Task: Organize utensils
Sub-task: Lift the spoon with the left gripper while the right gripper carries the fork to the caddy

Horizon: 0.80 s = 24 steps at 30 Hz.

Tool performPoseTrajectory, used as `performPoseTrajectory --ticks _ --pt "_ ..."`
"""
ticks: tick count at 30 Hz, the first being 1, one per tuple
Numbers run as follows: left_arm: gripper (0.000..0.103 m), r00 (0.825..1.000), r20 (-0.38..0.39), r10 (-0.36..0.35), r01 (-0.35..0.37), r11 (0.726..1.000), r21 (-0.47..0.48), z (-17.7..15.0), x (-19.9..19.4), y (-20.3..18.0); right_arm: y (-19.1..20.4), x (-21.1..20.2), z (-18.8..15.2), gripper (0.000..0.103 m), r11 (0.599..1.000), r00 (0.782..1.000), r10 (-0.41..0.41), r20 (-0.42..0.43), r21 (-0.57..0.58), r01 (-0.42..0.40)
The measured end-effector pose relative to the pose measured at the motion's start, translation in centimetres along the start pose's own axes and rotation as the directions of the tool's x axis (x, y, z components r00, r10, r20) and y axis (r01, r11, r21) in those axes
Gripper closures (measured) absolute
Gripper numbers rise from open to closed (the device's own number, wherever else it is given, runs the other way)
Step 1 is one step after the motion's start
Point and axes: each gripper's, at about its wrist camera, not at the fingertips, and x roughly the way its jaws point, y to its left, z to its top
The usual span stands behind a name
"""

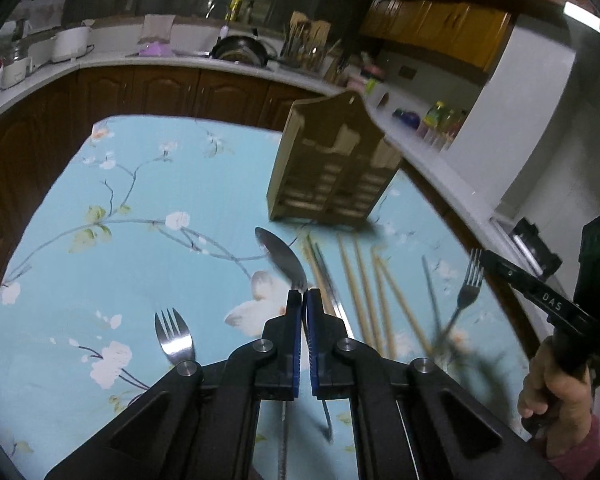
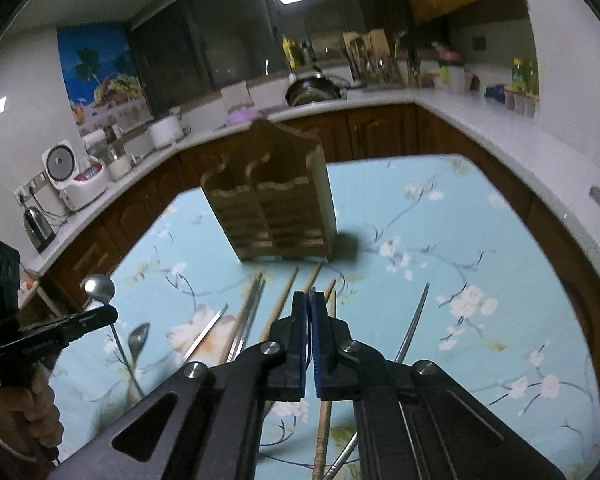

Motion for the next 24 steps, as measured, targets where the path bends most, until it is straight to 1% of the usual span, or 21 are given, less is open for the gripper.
performPoseTrajectory --ticks 3,6,17,24 --pt "0.102 0.999 0.038 -0.016 0.016 1.000 0.000 0.0 -2.0 -0.1 0.3 -1.3 0.9 0.101 1.000 0.999 -0.019 0.047 -0.024 0.020" --pt "0.102 0.997 0.067 -0.024 0.024 1.000 0.001 0.3 -3.5 0.0 0.4 -1.8 1.6 0.101 0.999 0.997 -0.022 0.072 -0.032 0.024" --pt "0.103 0.992 0.121 -0.033 0.031 0.999 0.018 1.4 -4.7 -0.4 0.6 -2.4 3.0 0.101 0.999 0.992 -0.024 0.124 -0.035 0.029" --pt "0.103 0.987 0.155 -0.030 0.025 0.999 0.033 3.4 -4.9 -0.5 0.4 -2.6 4.8 0.101 0.998 0.986 -0.031 0.164 -0.041 0.038"
